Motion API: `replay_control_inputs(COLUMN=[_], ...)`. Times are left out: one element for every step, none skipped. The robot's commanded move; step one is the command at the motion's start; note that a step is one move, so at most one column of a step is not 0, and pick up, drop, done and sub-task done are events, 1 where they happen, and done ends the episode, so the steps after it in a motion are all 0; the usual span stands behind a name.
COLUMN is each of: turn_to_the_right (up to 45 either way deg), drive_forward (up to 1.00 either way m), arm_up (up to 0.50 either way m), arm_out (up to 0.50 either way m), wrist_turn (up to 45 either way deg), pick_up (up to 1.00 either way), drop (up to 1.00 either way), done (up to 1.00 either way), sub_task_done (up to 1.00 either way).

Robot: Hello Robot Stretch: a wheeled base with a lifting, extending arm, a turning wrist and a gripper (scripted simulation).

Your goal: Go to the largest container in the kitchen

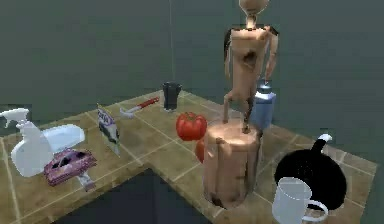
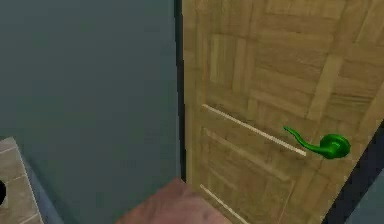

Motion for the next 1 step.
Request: replay_control_inputs(turn_to_the_right=[-36.0], drive_forward=[0.00], arm_up=[0.00], arm_out=[0.00], wrist_turn=[0.0], pick_up=[0.00], drop=[0.00], done=[0.00], sub_task_done=[0.00])
